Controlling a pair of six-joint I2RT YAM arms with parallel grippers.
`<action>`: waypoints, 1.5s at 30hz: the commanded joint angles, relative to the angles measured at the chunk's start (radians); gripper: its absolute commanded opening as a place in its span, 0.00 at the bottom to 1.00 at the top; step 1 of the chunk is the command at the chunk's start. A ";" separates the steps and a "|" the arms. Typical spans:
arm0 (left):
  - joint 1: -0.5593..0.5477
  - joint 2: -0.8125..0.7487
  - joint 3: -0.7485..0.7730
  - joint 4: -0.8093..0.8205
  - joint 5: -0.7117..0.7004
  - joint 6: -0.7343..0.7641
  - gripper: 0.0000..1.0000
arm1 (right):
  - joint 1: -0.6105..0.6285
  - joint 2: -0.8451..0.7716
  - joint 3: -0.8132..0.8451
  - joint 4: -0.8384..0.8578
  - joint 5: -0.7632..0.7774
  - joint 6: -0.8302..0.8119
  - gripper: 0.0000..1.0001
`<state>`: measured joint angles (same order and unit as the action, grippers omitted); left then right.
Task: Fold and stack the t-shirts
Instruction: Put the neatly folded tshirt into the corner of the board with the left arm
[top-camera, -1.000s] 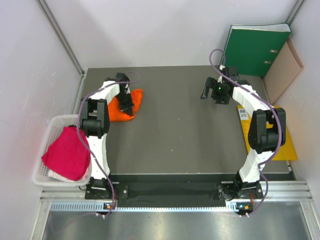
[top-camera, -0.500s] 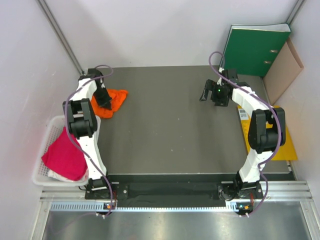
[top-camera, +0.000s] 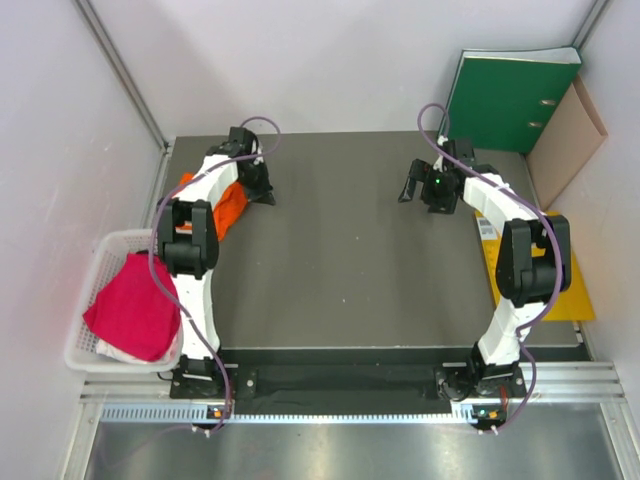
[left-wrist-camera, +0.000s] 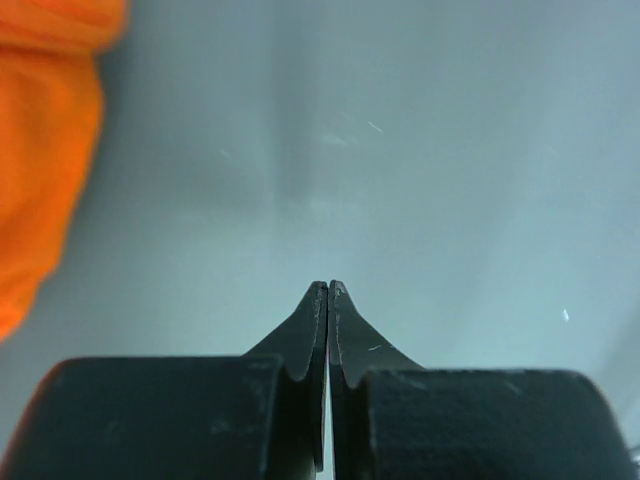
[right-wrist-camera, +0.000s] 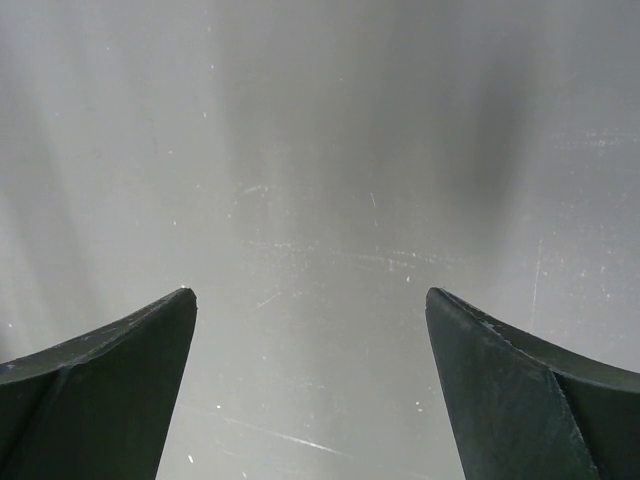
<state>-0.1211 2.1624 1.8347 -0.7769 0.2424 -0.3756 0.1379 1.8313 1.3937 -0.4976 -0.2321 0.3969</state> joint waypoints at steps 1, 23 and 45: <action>0.043 0.079 0.084 0.034 -0.032 -0.051 0.00 | 0.009 -0.040 0.011 0.014 -0.003 0.000 0.97; 0.314 0.214 0.227 0.038 -0.081 -0.082 0.00 | 0.011 -0.076 -0.022 -0.021 0.002 -0.023 0.98; 0.460 0.137 0.224 0.132 0.070 -0.014 0.00 | 0.009 -0.087 -0.045 -0.032 0.002 -0.020 0.98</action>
<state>0.3363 2.4084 2.1014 -0.7437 0.2146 -0.4095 0.1413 1.7977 1.3487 -0.5503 -0.2302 0.3851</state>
